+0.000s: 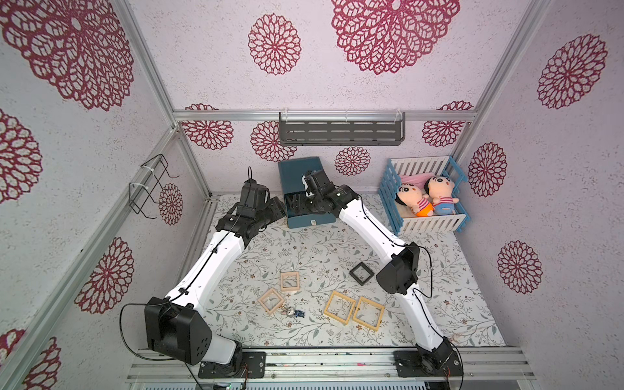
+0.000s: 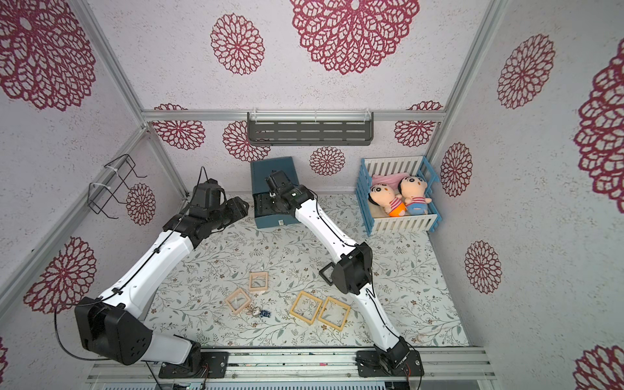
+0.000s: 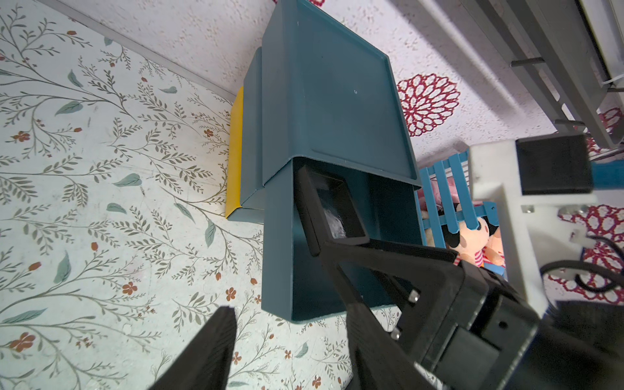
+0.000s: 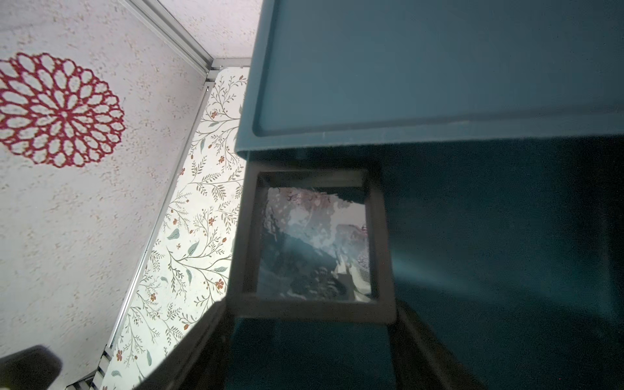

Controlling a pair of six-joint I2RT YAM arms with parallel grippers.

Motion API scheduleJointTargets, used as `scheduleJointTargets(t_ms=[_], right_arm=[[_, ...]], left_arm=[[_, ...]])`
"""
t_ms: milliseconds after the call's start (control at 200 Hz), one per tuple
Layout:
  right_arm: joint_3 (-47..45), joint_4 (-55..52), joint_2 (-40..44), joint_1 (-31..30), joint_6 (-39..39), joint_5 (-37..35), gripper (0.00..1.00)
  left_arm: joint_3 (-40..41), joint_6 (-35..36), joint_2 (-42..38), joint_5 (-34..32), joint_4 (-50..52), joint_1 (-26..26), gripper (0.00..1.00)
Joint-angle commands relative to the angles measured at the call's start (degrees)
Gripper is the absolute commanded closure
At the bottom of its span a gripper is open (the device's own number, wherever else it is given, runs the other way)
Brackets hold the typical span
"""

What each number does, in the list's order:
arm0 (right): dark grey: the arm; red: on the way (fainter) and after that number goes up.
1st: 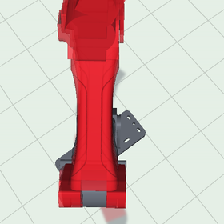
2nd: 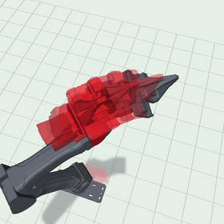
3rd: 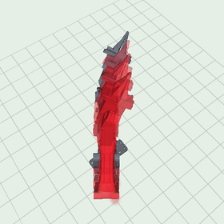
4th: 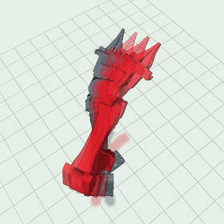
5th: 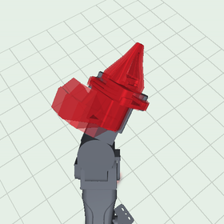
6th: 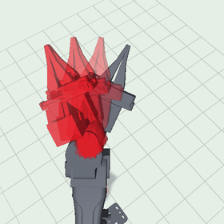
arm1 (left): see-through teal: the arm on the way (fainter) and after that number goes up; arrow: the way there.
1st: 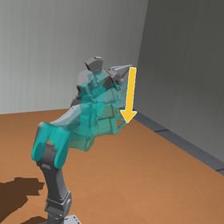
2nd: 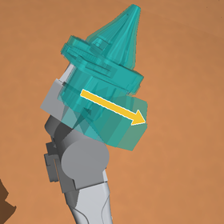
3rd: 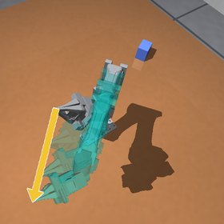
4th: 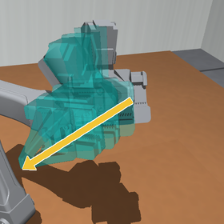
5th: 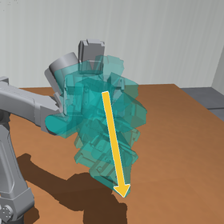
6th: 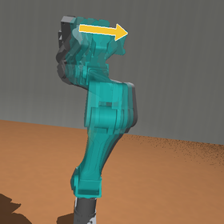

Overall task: Place the brooch boxes into the drawer by color
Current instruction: Place the brooch box in the drawer.

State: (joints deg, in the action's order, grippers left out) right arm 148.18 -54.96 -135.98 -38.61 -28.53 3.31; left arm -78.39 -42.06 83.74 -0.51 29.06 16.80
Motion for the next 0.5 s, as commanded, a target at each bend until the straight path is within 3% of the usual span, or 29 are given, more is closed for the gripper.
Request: scheduleJointTargets(t_ms=[0,490], right_arm=[[2.15,0.07,0.89,0.45,0.12,1.13,0.26],[2.45,-1.02,1.29,0.42,0.59,0.14,0.14]], left_arm=[[-1.21,-0.1,-0.23,0.34,-0.63,0.29,0.41],[-0.9,-0.22,-1.41,0.17,-0.32,0.4,0.41]])
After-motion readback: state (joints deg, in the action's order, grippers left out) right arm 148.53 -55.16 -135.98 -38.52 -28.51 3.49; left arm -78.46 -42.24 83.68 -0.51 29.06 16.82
